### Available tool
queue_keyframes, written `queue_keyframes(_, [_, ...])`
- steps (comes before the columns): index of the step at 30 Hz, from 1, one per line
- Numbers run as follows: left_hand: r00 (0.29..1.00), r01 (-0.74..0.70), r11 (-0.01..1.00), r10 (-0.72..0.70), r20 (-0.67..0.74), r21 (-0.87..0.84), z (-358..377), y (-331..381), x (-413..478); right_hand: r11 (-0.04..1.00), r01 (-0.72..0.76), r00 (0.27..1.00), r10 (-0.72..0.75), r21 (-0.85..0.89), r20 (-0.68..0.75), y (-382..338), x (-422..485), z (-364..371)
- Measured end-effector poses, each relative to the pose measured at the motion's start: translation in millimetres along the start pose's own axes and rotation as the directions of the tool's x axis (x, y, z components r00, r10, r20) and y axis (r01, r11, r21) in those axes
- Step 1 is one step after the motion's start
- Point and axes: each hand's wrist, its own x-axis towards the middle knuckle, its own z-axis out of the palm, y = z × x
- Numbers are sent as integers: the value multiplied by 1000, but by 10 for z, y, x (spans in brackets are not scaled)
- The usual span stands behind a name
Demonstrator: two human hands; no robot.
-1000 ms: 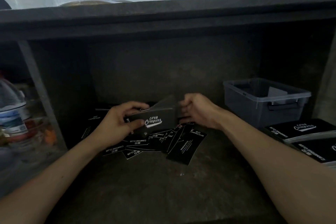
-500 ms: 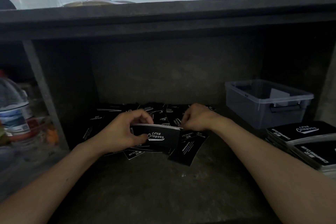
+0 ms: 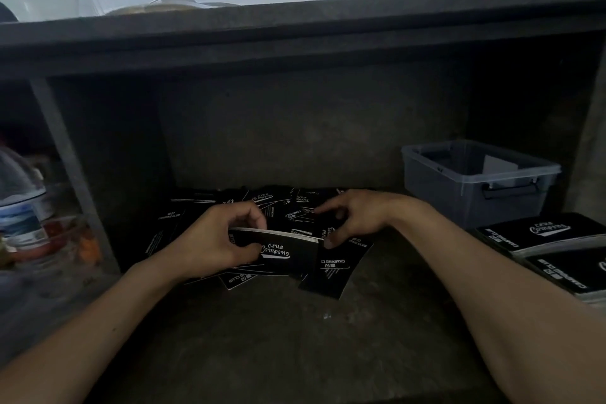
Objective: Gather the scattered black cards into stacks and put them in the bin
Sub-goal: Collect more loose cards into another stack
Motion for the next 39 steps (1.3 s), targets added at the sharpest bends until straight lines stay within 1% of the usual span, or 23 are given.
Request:
queue_keyframes(3, [1000,3,1000,-3,-4,-5,2,1,5,999,45,999,-45,14,22,-15,13,10])
queue_keyframes(6, [1000,-6,1000,6,-2,4,7,-10,6,998,54,999,-54,39,5,-21,32,-24])
queue_keyframes(11, [1000,-4,1000,4,-5,13,16,-31,13,998,-20,999,22,58,-36,93,-7,-43])
queue_keyframes(14, [1000,5,1000,-5,-7,11,21,-25,7,998,-47,996,50,31,-78,127,6,-35])
queue_keyframes(16, [1000,2,1000,-1,-14,13,21,-24,5,997,-65,997,67,49,-46,152,-18,-69])
queue_keyframes(18, [1000,0,1000,0,-19,13,22,-28,6,994,-85,996,83,68,35,176,-73,-134])
queue_keyframes(20, [1000,5,1000,-5,-12,17,21,-35,5,995,-91,991,88,27,104,173,-114,-177])
queue_keyframes(22, [1000,9,1000,-9,2,21,19,-34,1,995,-104,991,103,6,90,162,-111,-180])
queue_keyframes(23, [1000,7,1000,-7,6,17,17,-32,-1,993,-115,992,114,17,46,152,-109,-177])
queue_keyframes(24, [1000,-1,1000,1,7,21,11,-34,-2,991,-118,993,119,56,-21,143,-114,-181])
queue_keyframes(26, [1000,-19,997,20,0,76,-1,-51,14,972,-72,973,118,224,-198,140,-141,-220])
queue_keyframes(28, [1000,-12,992,15,-18,122,-18,-75,29,915,76,937,71,396,-343,95,-196,-269])
queue_keyframes(29, [999,-9,991,14,-31,134,-20,-86,34,880,154,932,22,450,-363,53,-214,-272])
queue_keyframes(30, [999,-12,990,19,-48,138,-17,-96,37,858,209,938,-41,469,-343,-6,-221,-255])
queue_keyframes(31, [997,-20,991,29,-66,133,-8,-105,39,854,234,953,-106,465,-285,-81,-223,-215])
queue_keyframes(33, [996,-28,996,36,-85,90,9,-110,42,847,222,975,-201,484,-95,-201,-177,-103])
queue_keyframes(34, [996,-15,999,19,-85,52,11,-105,42,824,211,974,-221,526,-45,-222,-134,-54])
queue_keyframes(35, [997,8,1000,-7,-82,17,12,-98,41,798,198,977,-206,570,-52,-229,-94,-17])
queue_keyframes(36, [996,32,999,-31,-81,5,12,-88,37,783,194,981,-167,590,-101,-211,-56,18])
queue_keyframes(37, [996,46,999,-45,-77,9,12,-77,32,813,206,976,-130,545,-175,-174,-22,48])
queue_keyframes(38, [997,48,999,-47,-59,16,14,-62,24,874,214,965,-120,436,-235,-143,9,78])
queue_keyframes(39, [999,39,999,-38,-29,20,18,-44,17,933,211,959,-139,292,-246,-121,37,122])
